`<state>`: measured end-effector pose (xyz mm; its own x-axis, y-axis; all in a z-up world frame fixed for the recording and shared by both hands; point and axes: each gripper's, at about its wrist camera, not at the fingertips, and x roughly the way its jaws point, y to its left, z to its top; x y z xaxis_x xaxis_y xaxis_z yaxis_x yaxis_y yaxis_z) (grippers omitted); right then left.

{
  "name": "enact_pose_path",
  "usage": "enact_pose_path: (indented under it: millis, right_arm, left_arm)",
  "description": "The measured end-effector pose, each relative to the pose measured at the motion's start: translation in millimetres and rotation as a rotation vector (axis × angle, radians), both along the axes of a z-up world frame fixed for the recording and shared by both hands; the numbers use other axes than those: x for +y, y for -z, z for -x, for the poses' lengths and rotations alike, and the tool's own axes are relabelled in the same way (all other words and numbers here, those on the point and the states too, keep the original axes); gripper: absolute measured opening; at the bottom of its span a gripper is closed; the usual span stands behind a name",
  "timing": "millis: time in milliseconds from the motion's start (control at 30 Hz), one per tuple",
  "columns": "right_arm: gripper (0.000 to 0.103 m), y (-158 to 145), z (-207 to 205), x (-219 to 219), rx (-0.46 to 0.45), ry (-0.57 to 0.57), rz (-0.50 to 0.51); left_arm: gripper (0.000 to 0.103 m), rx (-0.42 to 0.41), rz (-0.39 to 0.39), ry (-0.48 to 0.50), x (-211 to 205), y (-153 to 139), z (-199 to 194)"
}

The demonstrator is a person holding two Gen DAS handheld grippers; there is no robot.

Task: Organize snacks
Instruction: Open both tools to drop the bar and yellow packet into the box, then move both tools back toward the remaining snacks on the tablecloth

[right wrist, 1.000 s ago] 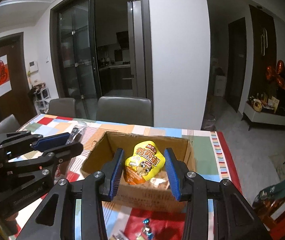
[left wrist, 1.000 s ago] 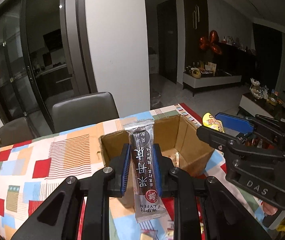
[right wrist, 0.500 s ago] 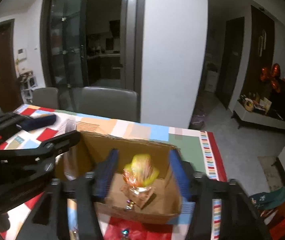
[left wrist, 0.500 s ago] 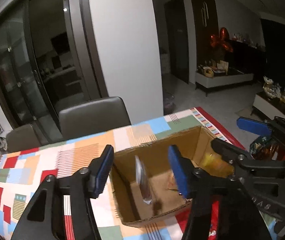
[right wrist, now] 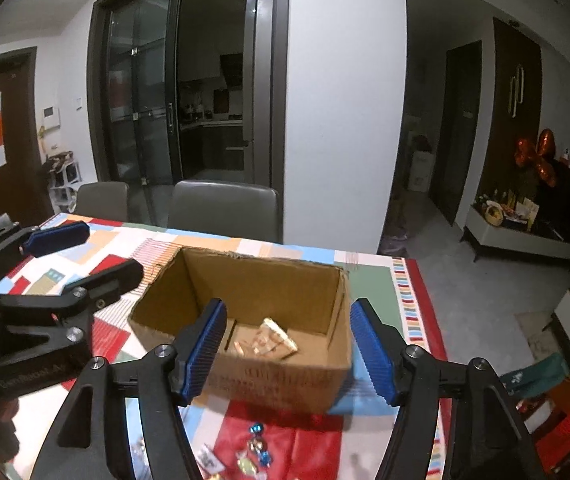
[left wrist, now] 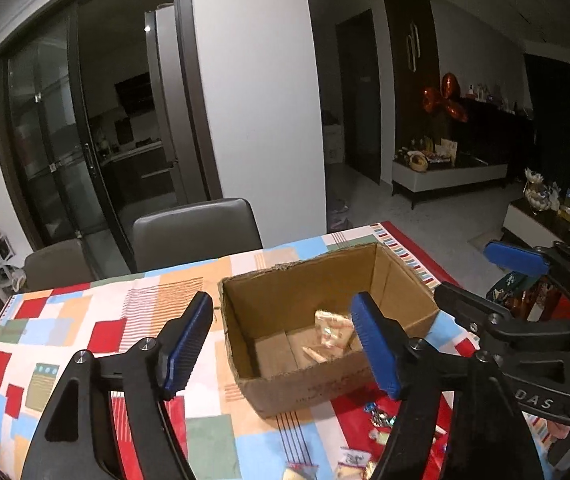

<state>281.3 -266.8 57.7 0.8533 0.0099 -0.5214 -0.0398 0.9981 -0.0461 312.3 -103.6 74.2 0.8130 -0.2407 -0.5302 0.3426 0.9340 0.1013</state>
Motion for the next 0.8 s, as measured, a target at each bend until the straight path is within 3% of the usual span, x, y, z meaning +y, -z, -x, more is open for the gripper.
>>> enact_pose_path:
  millis: [433,800]
  right_arm:
    - [0.073,-3.1,77.6,-10.8,-0.039,0.013,-0.076]
    - [0.073,27.2,123.1,-23.8,0.008,0.008,-0.059]
  left_arm:
    - [0.072,-0.009,0.022,0.049,-1.4,-1.2,80.7]
    - [0.072,-0.005,-0.012,0.047,-4.6,26.4,134.6]
